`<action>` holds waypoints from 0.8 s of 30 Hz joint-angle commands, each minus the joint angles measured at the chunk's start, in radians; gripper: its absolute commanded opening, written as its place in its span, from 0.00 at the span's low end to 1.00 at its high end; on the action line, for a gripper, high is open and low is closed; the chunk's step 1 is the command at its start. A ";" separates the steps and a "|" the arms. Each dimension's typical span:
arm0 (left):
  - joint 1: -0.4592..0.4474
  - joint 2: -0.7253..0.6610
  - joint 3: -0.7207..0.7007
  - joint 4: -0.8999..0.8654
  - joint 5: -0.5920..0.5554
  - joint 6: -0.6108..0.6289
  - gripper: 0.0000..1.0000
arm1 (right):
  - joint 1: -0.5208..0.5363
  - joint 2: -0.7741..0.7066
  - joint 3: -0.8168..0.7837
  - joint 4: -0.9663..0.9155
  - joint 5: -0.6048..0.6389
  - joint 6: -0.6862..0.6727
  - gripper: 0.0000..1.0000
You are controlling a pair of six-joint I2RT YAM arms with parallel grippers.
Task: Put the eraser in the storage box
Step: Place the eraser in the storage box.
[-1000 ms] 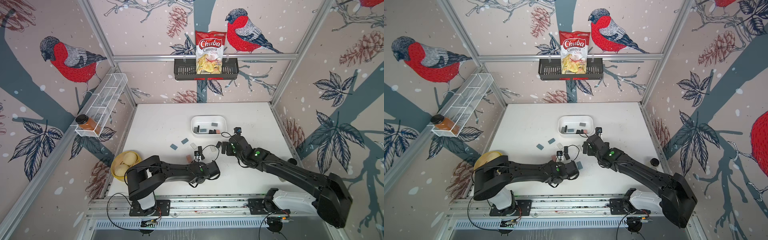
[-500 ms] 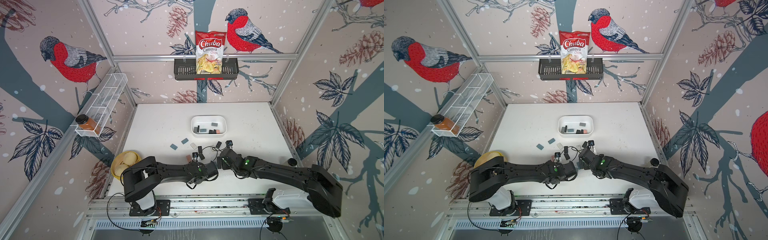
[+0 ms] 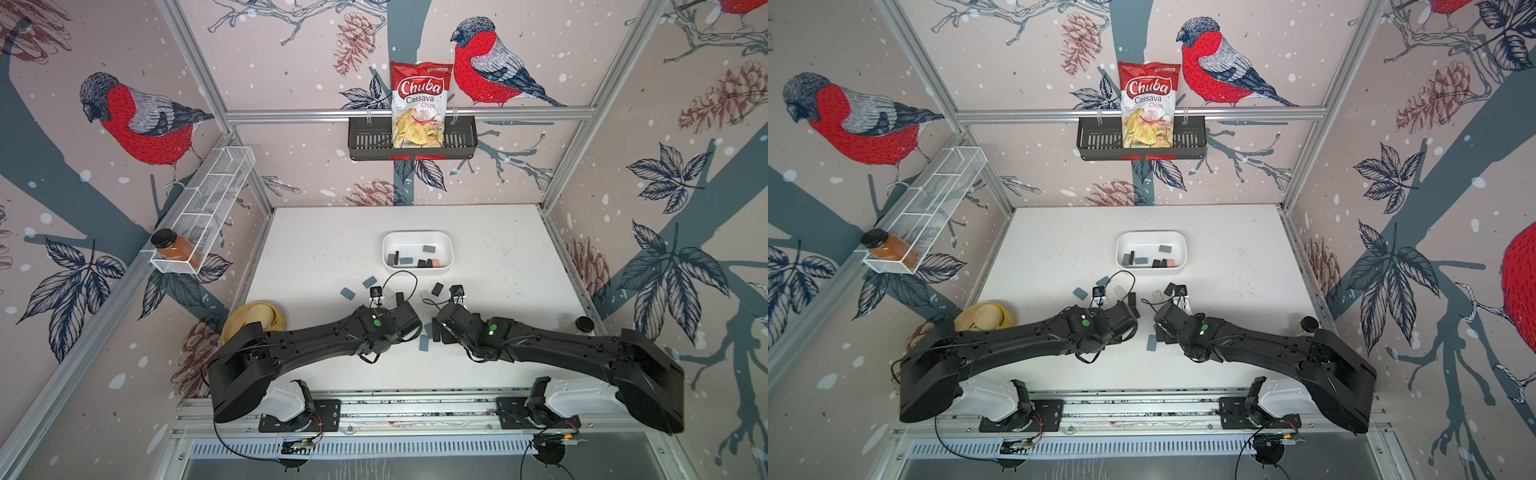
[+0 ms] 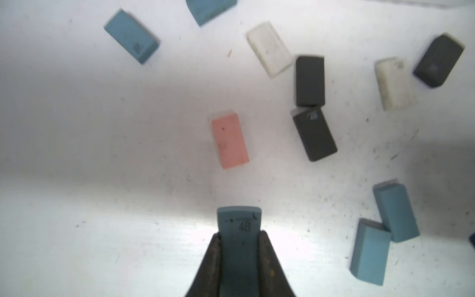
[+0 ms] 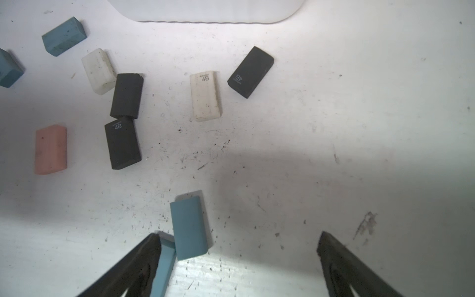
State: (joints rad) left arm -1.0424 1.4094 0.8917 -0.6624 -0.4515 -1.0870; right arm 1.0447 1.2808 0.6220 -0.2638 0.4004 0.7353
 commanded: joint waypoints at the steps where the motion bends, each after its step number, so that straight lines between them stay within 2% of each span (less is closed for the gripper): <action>1: 0.040 -0.024 0.050 -0.003 -0.066 0.118 0.12 | -0.001 -0.023 -0.005 -0.001 0.029 0.021 0.98; 6: 0.133 -0.001 0.183 0.009 -0.104 0.250 0.13 | -0.001 -0.105 -0.029 -0.008 0.047 0.046 0.98; 12: 0.257 0.084 0.323 0.117 -0.056 0.407 0.13 | 0.000 -0.209 -0.070 -0.022 0.079 0.078 0.98; 18: 0.321 0.319 0.532 0.173 0.020 0.550 0.14 | -0.004 -0.280 -0.087 -0.056 0.108 0.082 0.99; 24: 0.360 0.546 0.713 0.167 0.020 0.618 0.14 | -0.010 -0.333 -0.092 -0.082 0.132 0.076 0.99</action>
State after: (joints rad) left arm -0.6991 1.9049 1.5562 -0.5007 -0.4492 -0.5316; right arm 1.0386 0.9638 0.5350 -0.3252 0.4957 0.8097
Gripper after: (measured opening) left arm 0.211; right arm 0.992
